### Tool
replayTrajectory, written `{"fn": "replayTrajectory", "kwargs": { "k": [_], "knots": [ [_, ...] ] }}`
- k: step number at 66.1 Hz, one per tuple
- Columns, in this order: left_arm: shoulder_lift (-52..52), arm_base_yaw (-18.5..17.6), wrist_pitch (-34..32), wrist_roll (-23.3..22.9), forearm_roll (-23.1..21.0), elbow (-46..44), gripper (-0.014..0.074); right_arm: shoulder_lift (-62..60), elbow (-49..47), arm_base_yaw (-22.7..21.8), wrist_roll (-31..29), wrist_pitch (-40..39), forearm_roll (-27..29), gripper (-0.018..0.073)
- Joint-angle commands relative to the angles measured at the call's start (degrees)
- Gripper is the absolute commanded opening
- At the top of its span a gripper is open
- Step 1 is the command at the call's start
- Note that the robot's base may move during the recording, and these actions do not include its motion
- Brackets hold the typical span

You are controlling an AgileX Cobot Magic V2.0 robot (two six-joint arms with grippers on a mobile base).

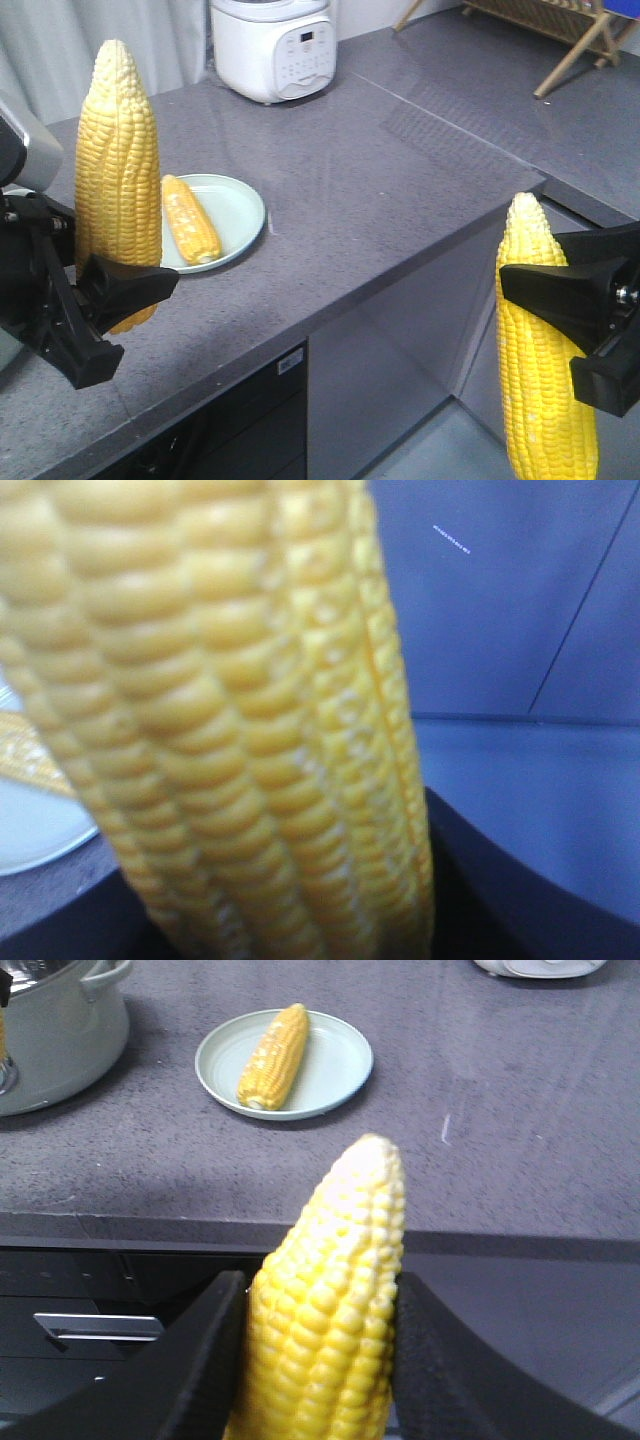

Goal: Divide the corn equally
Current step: 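Turn the base away from the pot holding a cob in each gripper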

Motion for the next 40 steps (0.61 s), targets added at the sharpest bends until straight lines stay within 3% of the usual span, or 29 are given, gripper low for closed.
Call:
{"fn": "replayTrajectory", "kwargs": {
  "k": [1, 40],
  "knots": [
    [-1.03, -0.04, -3.00, -0.06, -1.09, -1.41, 0.0291, -0.28, -1.44, -0.25, -0.49, -3.59, 0.86, 0.0151],
    [-1.03, -0.04, -3.00, -0.06, -1.09, -1.41, 0.0291, -0.28, -1.44, -0.25, -0.49, -3.59, 0.86, 0.0151]
  ]
}}
